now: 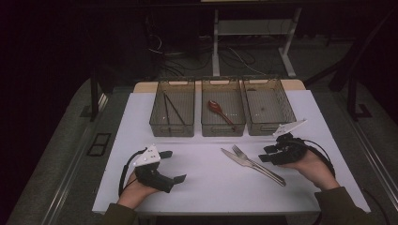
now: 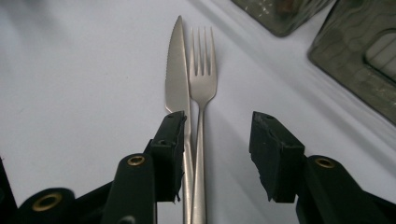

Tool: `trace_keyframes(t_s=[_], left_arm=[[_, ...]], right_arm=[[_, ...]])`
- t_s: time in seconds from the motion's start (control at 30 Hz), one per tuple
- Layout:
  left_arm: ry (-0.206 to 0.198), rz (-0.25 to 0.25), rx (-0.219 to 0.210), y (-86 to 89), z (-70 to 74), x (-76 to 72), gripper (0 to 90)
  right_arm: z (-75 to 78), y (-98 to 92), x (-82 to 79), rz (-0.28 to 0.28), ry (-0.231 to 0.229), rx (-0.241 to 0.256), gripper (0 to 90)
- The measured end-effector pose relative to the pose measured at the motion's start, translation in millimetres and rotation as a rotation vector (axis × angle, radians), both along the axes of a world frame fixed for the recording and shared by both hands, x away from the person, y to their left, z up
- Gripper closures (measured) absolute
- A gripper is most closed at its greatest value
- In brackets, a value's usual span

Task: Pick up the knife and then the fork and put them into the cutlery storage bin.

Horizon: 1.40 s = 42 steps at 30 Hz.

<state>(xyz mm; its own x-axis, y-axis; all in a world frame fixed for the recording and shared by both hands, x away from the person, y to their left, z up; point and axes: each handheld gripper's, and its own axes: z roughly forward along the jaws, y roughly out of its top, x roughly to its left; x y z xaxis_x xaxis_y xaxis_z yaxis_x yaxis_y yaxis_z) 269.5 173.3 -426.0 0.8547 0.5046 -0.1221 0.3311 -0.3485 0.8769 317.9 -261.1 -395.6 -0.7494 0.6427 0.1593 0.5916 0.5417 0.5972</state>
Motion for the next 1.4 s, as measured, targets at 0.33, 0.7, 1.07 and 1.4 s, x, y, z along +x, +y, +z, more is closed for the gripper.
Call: trace_keyframes(t_s=[0.33, 0.7, 1.07, 1.4], left_arm=[[-0.003, 0.002, -0.008, 0.6, 0.5, 0.5, 0.0], [-0.002, -0.004, -0.003, -1.4, 0.3, 1.3, 0.0], [0.001, -0.002, -0.006, -1.5, -0.1, 1.0, 0.0], [0.000, -0.003, -0.006, -1.4, -0.3, 1.4, 0.0]], right_arm=[[-3.5, 20.6, 7.6, 0.059, 0.043, -0.089, 65.3], [-14.8, 33.0, 10.2, 0.088, 0.065, -0.180, 73.3], [-23.6, 43.8, 14.0, 0.123, 0.077, -0.250, 77.6], [-26.8, 48.3, 20.8, 0.145, 0.093, -0.318, 79.1]])
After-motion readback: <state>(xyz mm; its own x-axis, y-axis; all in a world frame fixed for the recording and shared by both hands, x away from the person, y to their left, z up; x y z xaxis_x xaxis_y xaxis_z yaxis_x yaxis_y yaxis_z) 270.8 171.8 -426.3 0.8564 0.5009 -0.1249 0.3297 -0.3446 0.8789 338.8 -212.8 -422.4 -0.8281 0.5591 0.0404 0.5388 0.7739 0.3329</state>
